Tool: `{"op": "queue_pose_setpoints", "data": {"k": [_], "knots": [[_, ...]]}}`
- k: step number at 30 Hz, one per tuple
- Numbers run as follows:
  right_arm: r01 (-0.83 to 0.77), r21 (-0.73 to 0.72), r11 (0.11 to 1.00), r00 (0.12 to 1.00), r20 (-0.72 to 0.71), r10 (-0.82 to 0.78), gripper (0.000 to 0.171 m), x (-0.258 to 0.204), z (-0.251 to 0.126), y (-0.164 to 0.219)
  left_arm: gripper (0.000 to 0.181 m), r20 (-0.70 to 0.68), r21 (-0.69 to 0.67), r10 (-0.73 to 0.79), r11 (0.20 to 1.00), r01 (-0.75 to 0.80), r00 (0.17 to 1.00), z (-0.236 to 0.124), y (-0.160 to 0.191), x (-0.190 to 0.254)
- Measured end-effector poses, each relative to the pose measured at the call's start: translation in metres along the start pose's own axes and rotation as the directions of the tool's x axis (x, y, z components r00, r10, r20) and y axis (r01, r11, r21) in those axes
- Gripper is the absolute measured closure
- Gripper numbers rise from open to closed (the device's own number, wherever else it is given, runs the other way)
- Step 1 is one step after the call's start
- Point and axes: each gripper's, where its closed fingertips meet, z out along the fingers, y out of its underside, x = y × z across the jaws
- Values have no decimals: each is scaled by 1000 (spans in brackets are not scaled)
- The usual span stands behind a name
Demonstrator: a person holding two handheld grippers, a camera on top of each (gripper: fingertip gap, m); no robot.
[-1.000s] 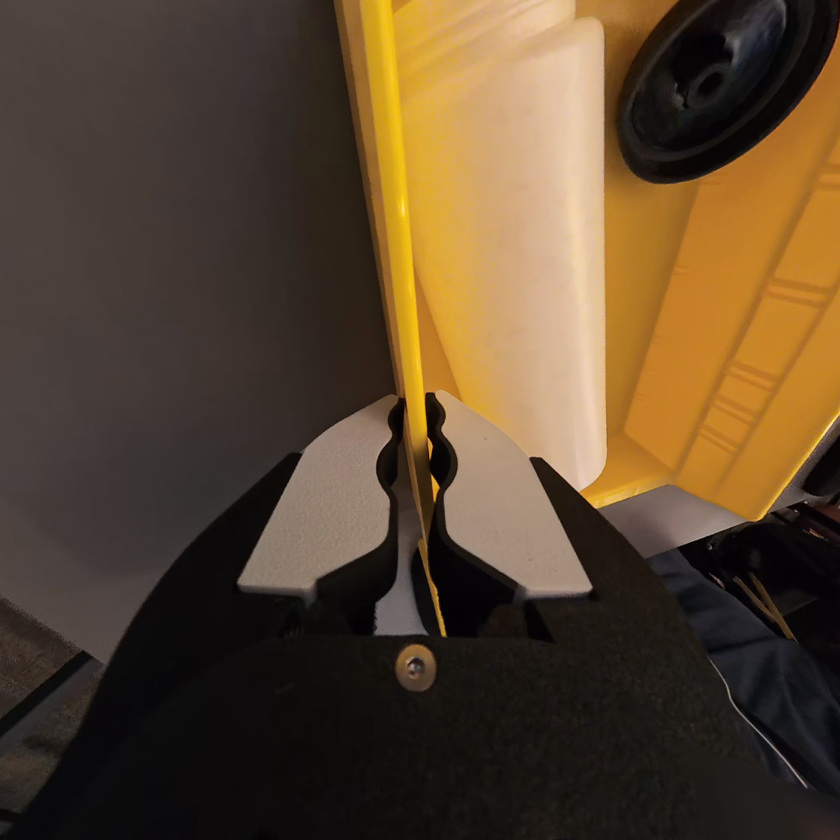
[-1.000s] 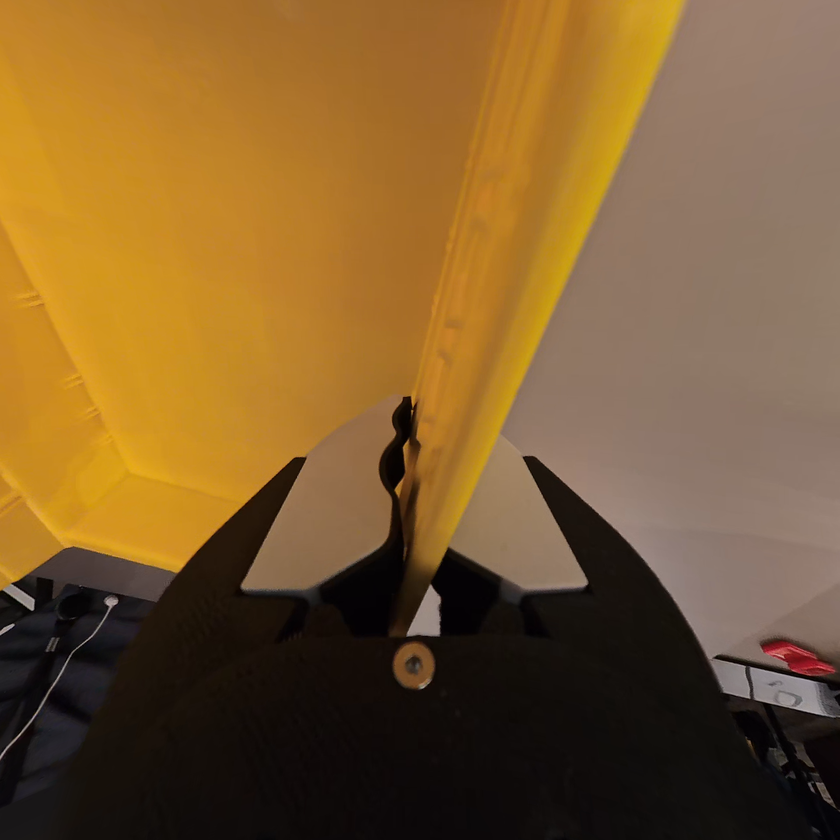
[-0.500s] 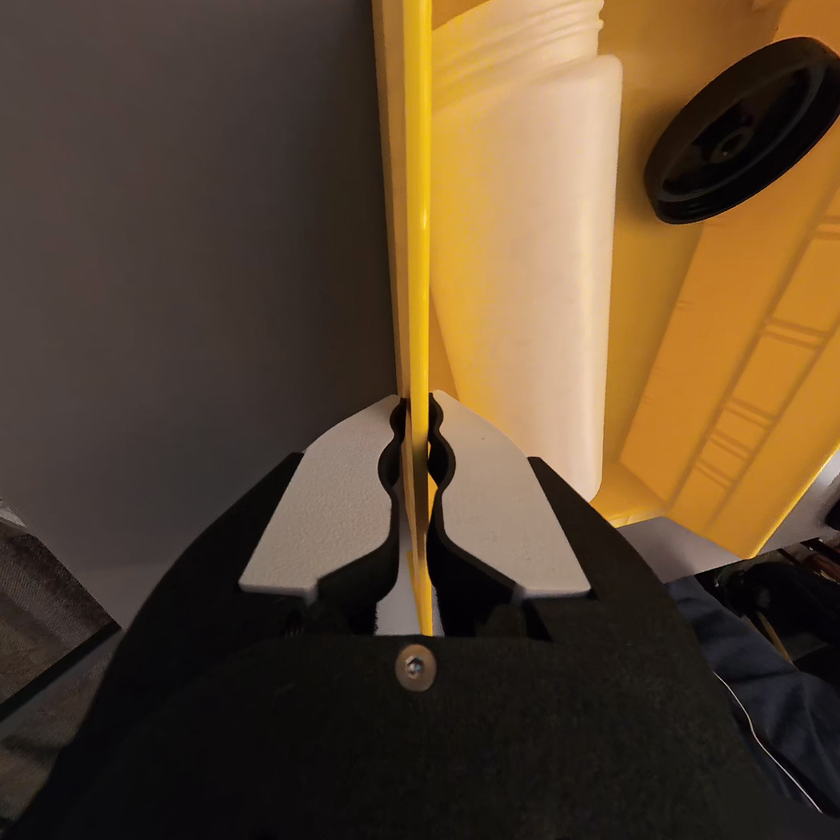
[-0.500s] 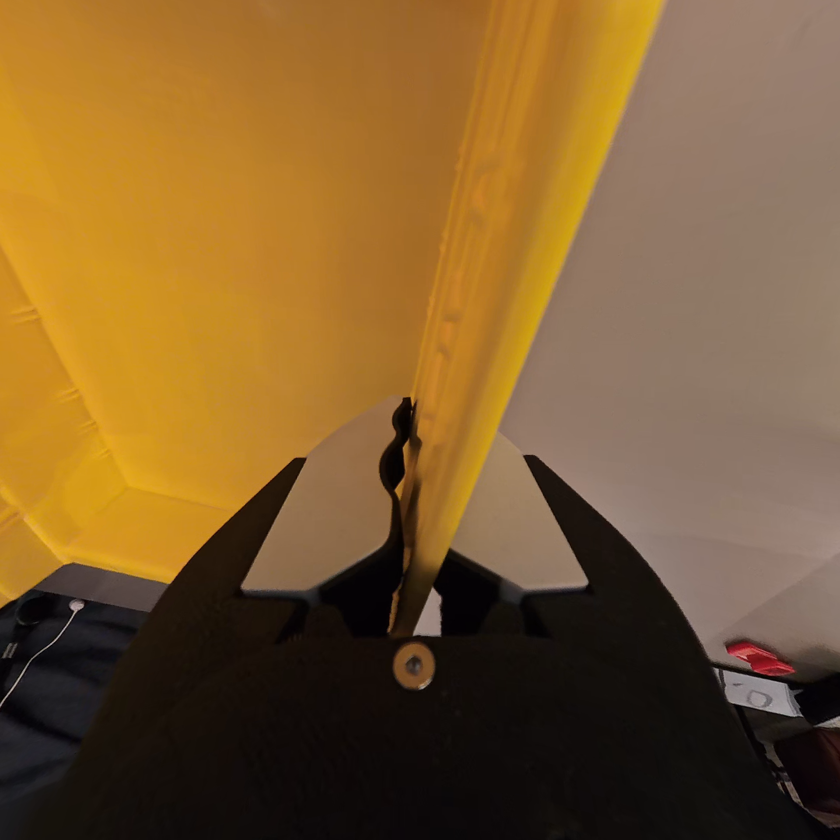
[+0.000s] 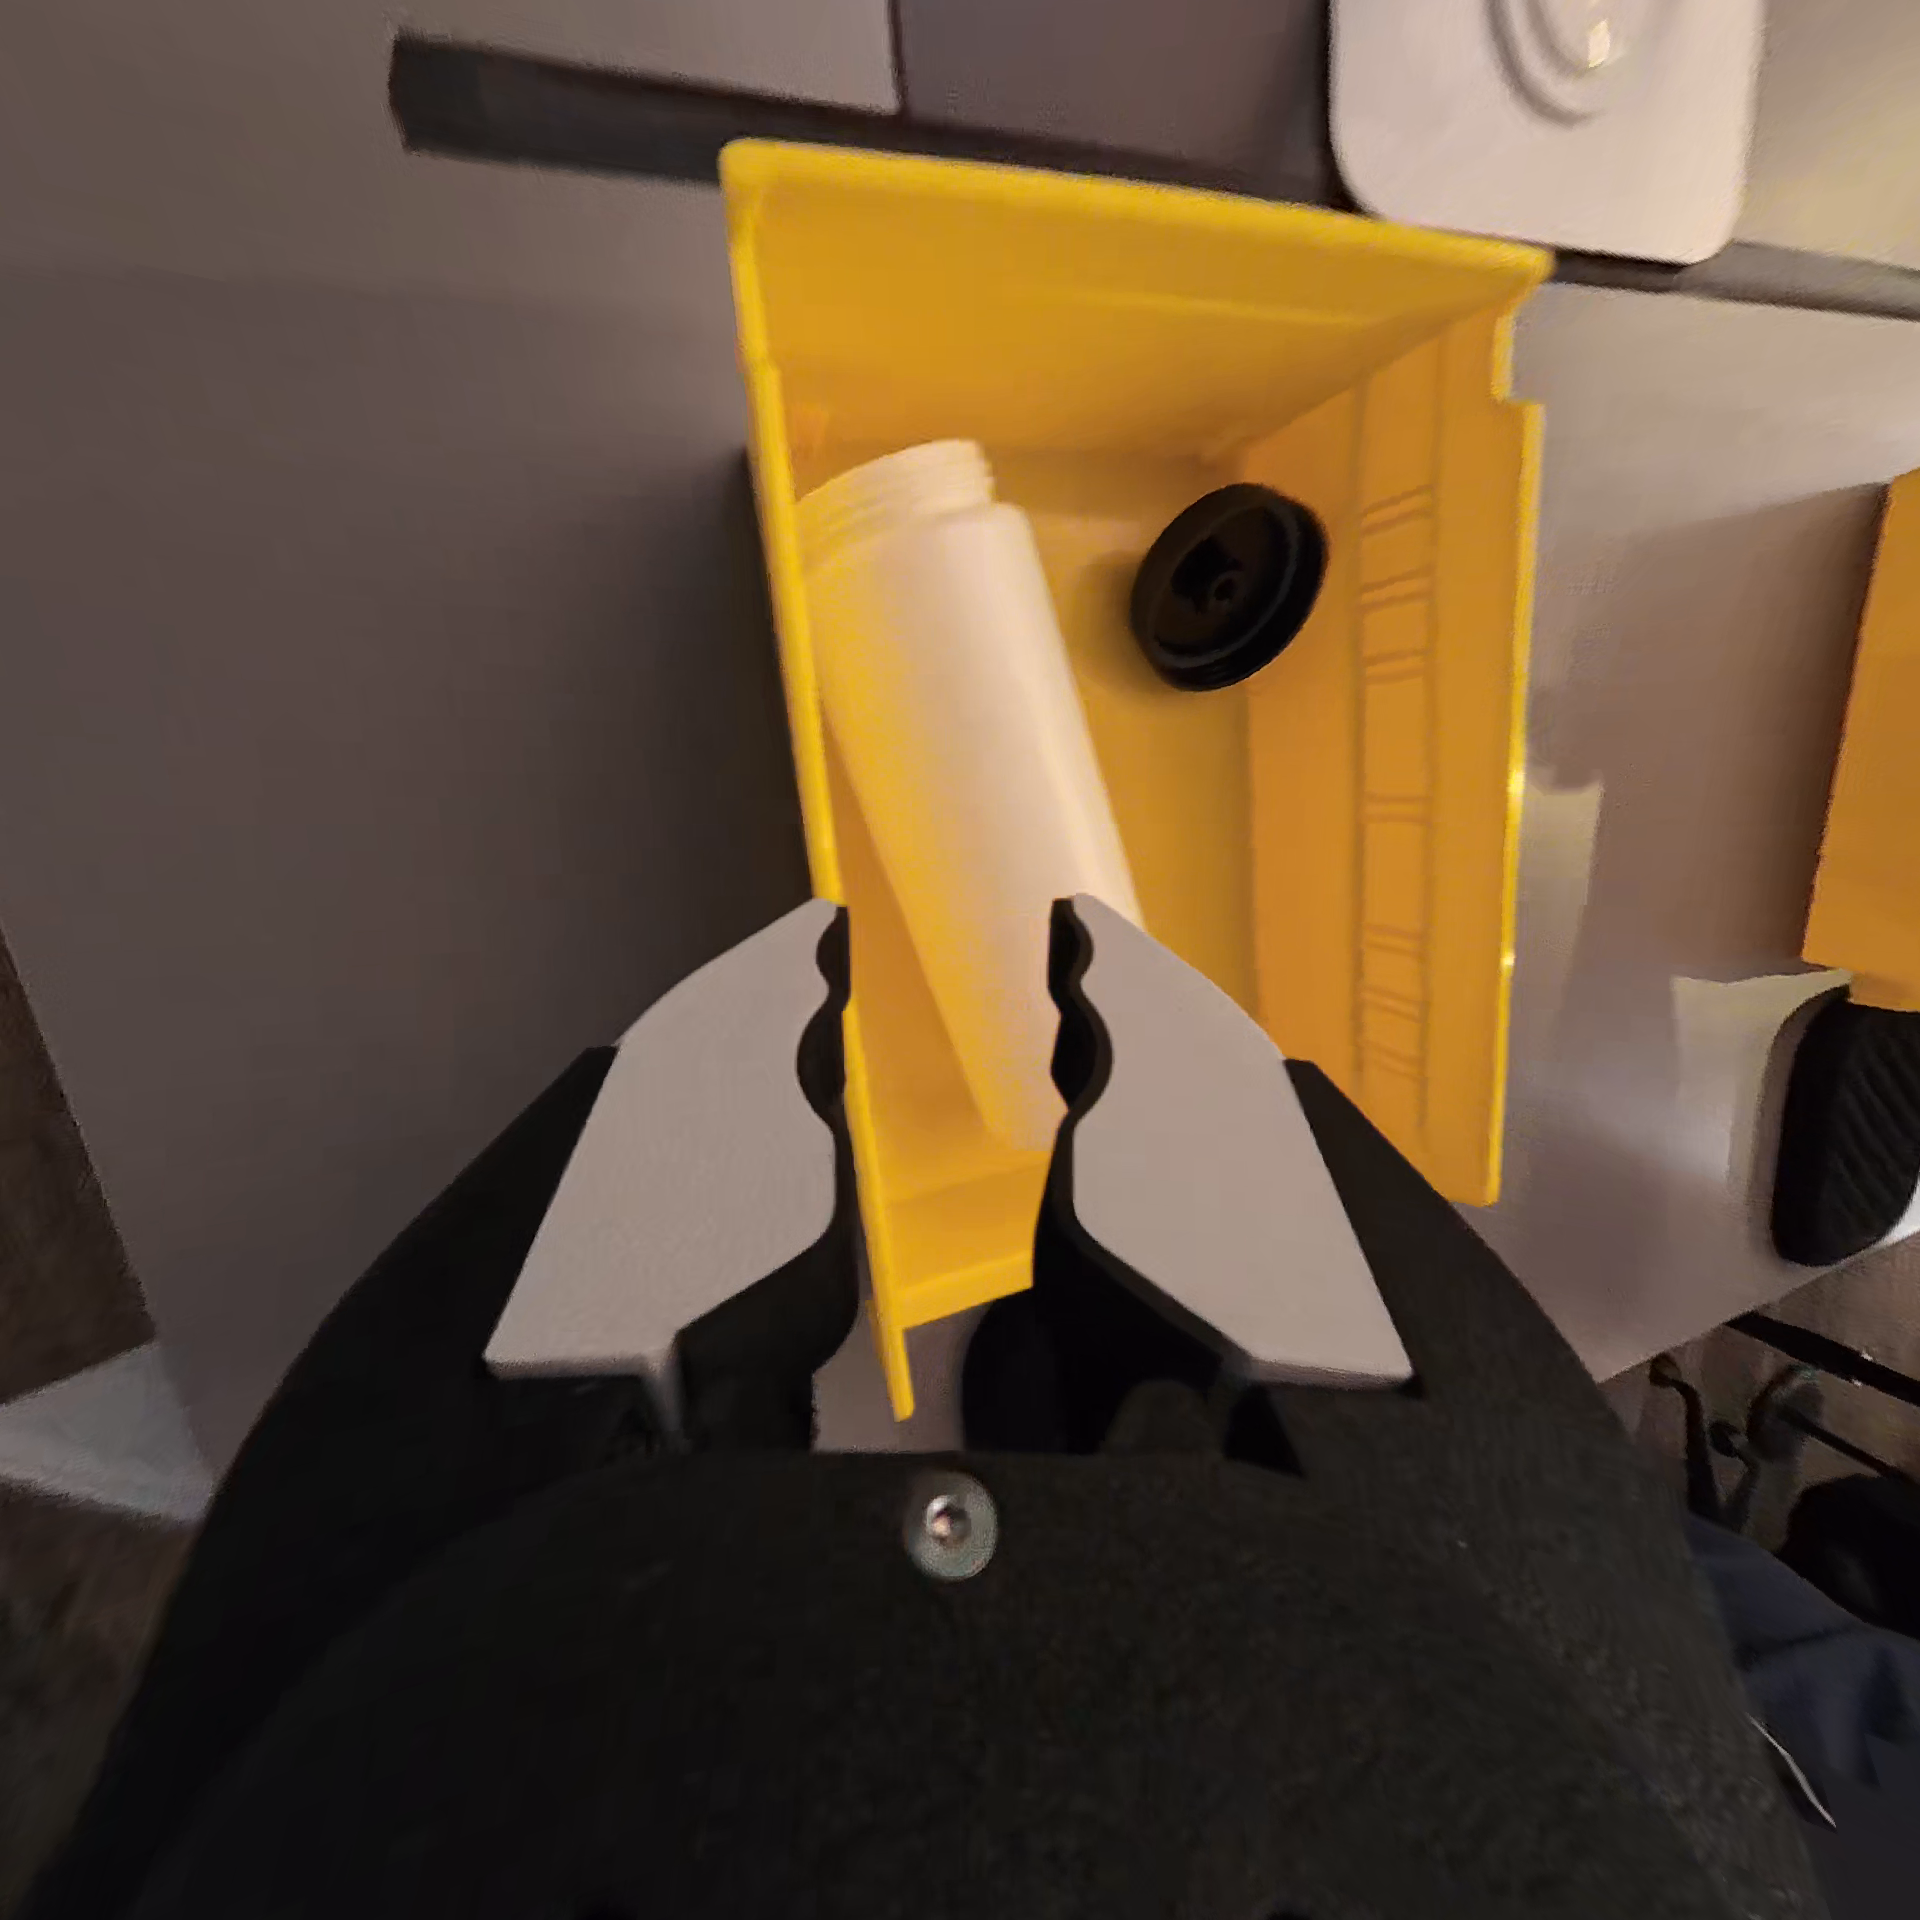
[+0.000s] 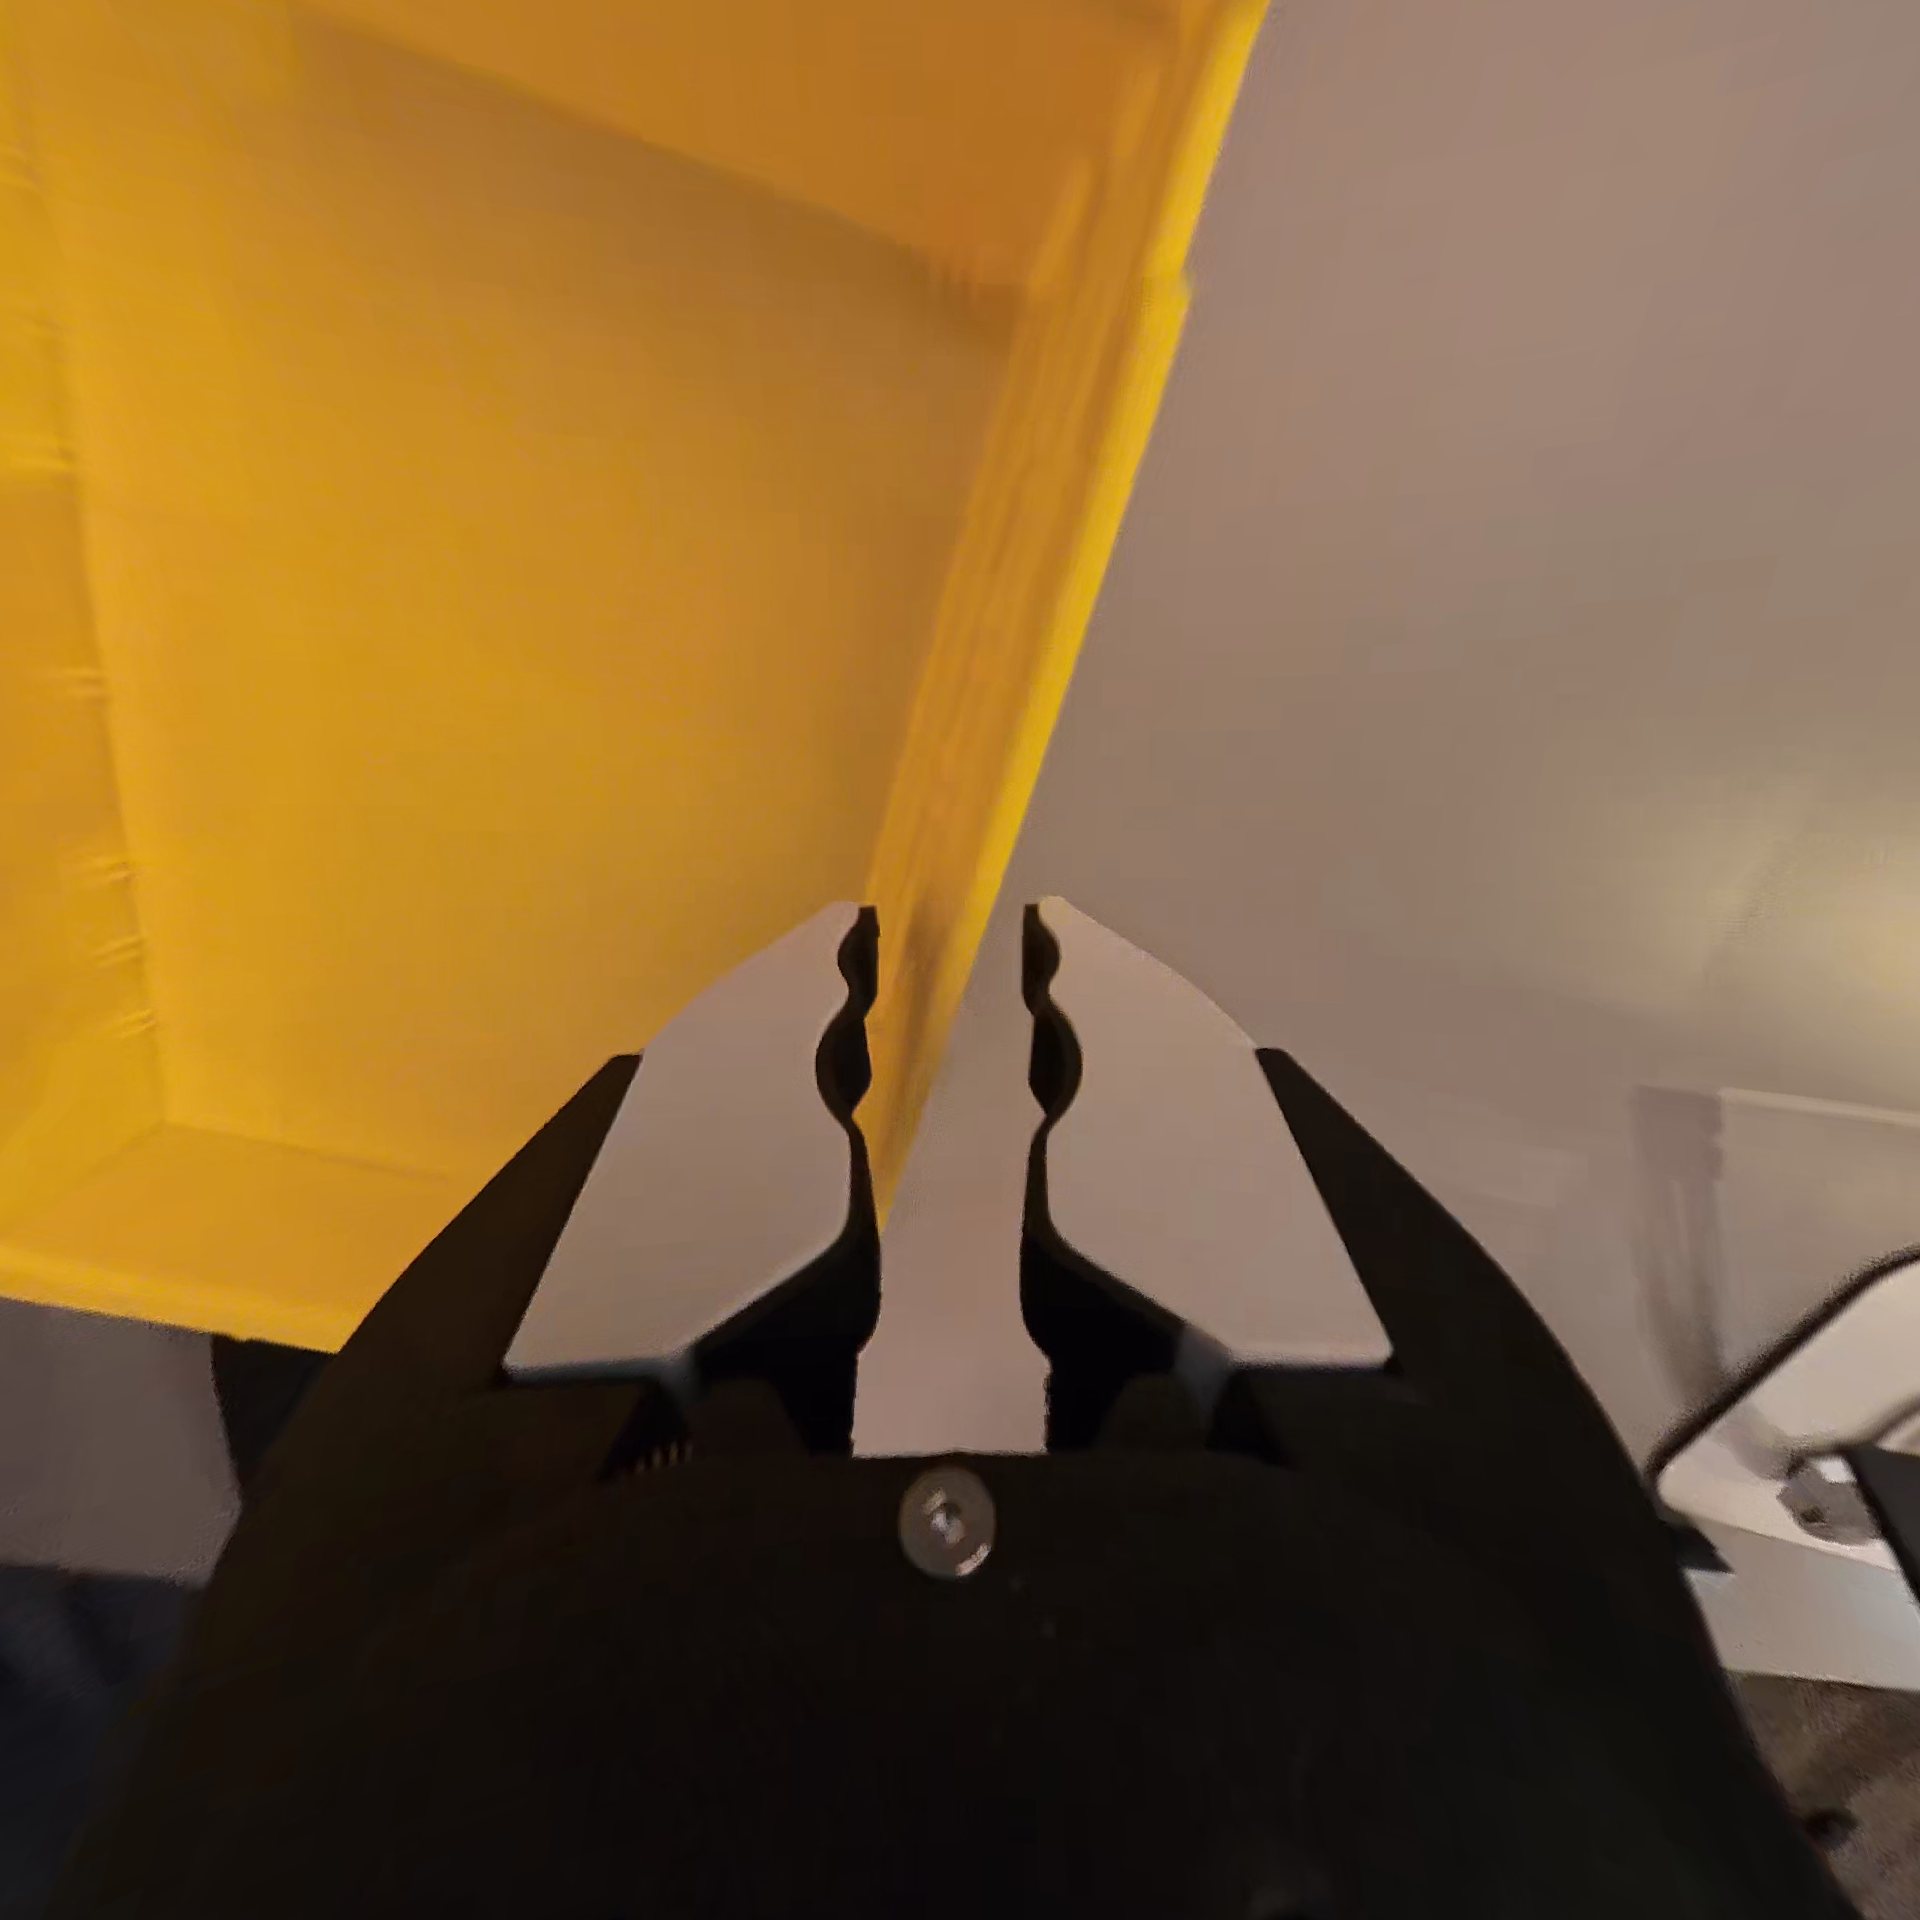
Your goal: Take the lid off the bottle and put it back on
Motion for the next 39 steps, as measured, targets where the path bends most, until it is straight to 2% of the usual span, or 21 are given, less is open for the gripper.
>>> {"op": "queue_pose_setpoints", "data": {"k": [4,8,12,16,21,27,39], "knots": [[13,235,972,998,-57,0,144,3,-44,-28,129,-27,18,74,997,-74,997,2,7,31],[14,483,875,1000,-16,-7,140,-17,-94,-54,123,-35,-82,105,991,-108,994,25,27,56],[29,629,777,995,56,-83,139,-55,-131,-66,122,45,-170,109,980,-100,993,50,34,58],[54,726,685,981,89,-171,139,-92,-157,-70,121,136,-223,50,975,-19,989,71,34,42],[98,792,603,958,89,-273,139,-128,-177,-68,119,211,-230,4,972,46,978,85,28,29],[102,837,538,923,121,-364,139,-155,-182,-73,119,325,-238,-2,968,84,946,96,20,12],[207,806,555,859,122,-498,139,-190,-164,-76,105,386,-263,90,965,16,918,124,11,-3]]}}
